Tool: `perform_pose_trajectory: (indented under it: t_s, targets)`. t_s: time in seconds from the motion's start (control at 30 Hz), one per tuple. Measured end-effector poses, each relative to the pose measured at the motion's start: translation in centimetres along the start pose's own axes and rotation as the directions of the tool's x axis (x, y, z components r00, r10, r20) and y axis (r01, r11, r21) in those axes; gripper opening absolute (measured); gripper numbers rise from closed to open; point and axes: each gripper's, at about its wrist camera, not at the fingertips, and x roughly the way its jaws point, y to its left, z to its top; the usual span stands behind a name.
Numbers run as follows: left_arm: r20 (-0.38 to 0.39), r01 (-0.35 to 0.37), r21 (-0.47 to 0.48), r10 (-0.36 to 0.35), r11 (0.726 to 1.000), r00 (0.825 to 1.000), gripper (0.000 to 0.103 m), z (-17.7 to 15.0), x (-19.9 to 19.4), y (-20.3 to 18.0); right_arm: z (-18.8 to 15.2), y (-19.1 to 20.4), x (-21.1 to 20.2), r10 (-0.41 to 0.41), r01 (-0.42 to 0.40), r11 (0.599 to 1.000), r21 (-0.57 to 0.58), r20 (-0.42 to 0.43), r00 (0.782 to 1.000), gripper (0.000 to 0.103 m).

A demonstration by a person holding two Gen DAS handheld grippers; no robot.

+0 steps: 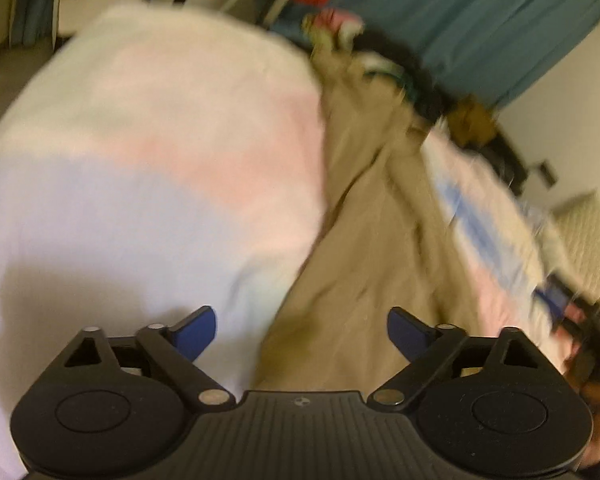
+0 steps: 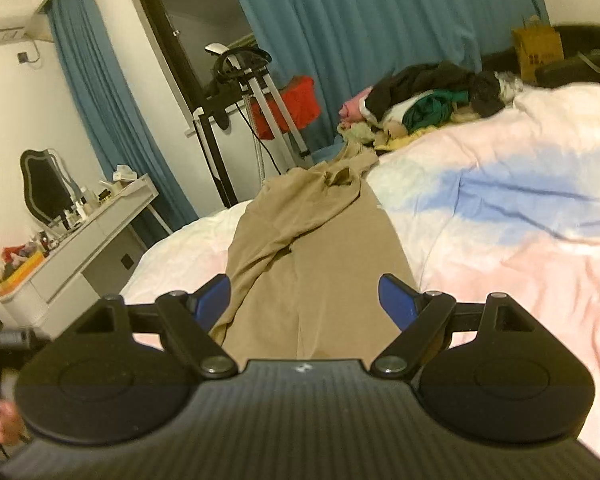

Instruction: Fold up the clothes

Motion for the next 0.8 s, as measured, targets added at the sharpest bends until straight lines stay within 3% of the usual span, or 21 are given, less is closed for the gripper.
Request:
perform_pose_trajectory:
  t_s: [0.17,0.23,0.3,0.37,0.4,0.43,0.5,0.57,0.6,0.67,0.77,0.8]
  targets:
    - [-0.121,-0.026,0.043,0.031,0.999,0.992,0.072,-0.5,2.4,1.7,-0.1,-0.6,0.2,-0.005,0.005,0.999,0.034,-0.015,1.000,0.083]
    - [-0.157,-0.021,0.100,0.037,0.995,0.987,0.070,-0.6,3.2,1.0,-0.1,-0.8,0.2,-0.017,0.017,0.999,0.043,-0.014,1.000,0.083]
    - [-0.179,-0.022,0.169,0.052,0.985,0.983,0.061,-0.8,3.6,0.1,-0.1,-1.1,0.2,-0.024,0.025,0.998,0.057,-0.014,1.000,0.083]
    - [-0.176,-0.038,0.248,0.083,0.968,0.981,0.031,-1.1,3.5,-1.1,-0.1,-1.3,0.4,-0.027,0.029,0.998,0.064,-0.022,0.999,0.083]
    - [-0.170,-0.050,0.286,0.102,0.957,0.980,0.023,-1.3,3.4,-1.7,-0.1,-1.4,0.5,-0.028,0.030,0.997,0.066,-0.026,0.999,0.083]
    - [-0.150,-0.087,0.304,0.138,0.949,0.979,0.006,-1.4,3.2,-2.5,-0.1,-1.5,0.6,-0.029,0.031,0.997,0.068,-0.031,0.999,0.083]
    - [-0.108,-0.140,0.356,0.190,0.924,0.976,0.004,-1.9,2.6,-4.4,-0.2,-1.7,0.7,-0.031,0.034,0.997,0.073,-0.040,0.999,0.083]
    - [-0.046,-0.190,0.498,0.245,0.846,0.968,0.003,-2.6,1.7,-7.6,-0.2,-1.8,0.8,-0.037,0.040,0.997,0.072,-0.046,0.998,0.083]
    - [0.011,-0.232,0.598,0.281,0.767,0.960,0.003,-3.4,1.2,-9.7,-0.2,-1.8,0.8,-0.045,0.048,0.997,0.063,-0.044,0.998,0.083]
    - [0.072,-0.247,0.692,0.276,0.678,0.958,0.003,-5.1,0.0,-13.1,-0.1,-1.6,0.4,-0.070,0.071,0.997,0.037,-0.026,0.997,0.083]
    - [0.134,-0.260,0.787,0.257,0.560,0.957,0.003,-7.4,-0.8,-17.6,0.2,-1.5,-0.2,-0.098,0.098,0.995,0.002,0.012,0.995,0.083]
    - [0.145,-0.261,0.803,0.248,0.535,0.958,0.003,-8.0,-0.6,-18.9,0.4,-1.6,-0.3,-0.103,0.103,0.995,-0.001,0.022,0.994,0.083]
